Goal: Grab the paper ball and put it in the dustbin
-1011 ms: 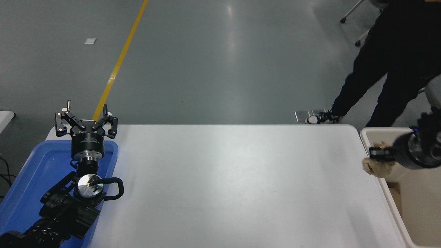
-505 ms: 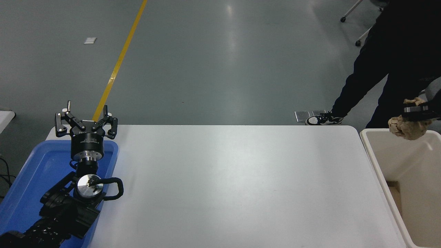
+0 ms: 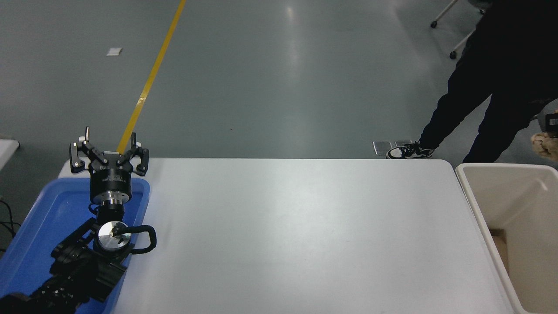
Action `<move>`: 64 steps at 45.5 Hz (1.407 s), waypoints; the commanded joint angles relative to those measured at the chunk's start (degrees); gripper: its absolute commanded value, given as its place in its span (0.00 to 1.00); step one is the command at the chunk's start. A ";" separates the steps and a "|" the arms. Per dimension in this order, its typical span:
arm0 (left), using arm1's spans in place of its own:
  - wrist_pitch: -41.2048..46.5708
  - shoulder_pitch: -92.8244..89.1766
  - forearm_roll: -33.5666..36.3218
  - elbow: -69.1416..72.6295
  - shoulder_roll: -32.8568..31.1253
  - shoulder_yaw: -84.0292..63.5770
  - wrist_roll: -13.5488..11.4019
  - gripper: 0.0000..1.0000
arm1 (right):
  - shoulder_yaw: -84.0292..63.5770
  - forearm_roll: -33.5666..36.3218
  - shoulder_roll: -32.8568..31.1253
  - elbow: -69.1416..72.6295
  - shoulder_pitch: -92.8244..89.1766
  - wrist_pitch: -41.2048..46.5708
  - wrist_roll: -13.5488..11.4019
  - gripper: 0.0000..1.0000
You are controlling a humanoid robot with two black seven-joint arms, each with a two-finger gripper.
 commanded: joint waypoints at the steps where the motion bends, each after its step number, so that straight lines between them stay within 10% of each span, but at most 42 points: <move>1: 0.07 0.00 -0.11 0.09 0.01 0.00 -0.09 0.99 | 21.35 4.24 -2.98 -27.68 -38.14 -5.40 5.15 0.00; 13: 0.07 0.00 -0.11 0.09 0.01 0.00 -0.09 0.99 | 48.26 10.23 10.37 -53.35 -72.09 -7.16 5.15 0.00; 36: 0.07 0.00 -0.02 0.09 0.01 0.00 -0.09 0.99 | 48.71 11.82 18.91 -54.86 -78.79 -14.37 4.27 0.00; 37: 0.07 0.00 -0.11 0.00 0.01 0.00 0.00 0.99 | 48.54 11.64 18.82 -54.68 -78.87 -14.46 4.27 0.04; 40: 0.07 0.00 -0.02 0.00 0.01 0.00 -0.09 0.99 | 47.75 11.99 18.65 -54.68 -79.05 -14.98 4.27 0.78; 43: 0.07 0.00 -0.02 0.00 0.01 0.00 -0.09 0.99 | 47.66 12.43 18.56 -54.68 -78.79 -15.07 4.35 0.99; 64: -0.02 -0.09 -0.02 0.00 -0.08 0.00 0.00 0.99 | 45.12 10.94 13.12 -53.80 -74.31 -13.67 4.35 1.00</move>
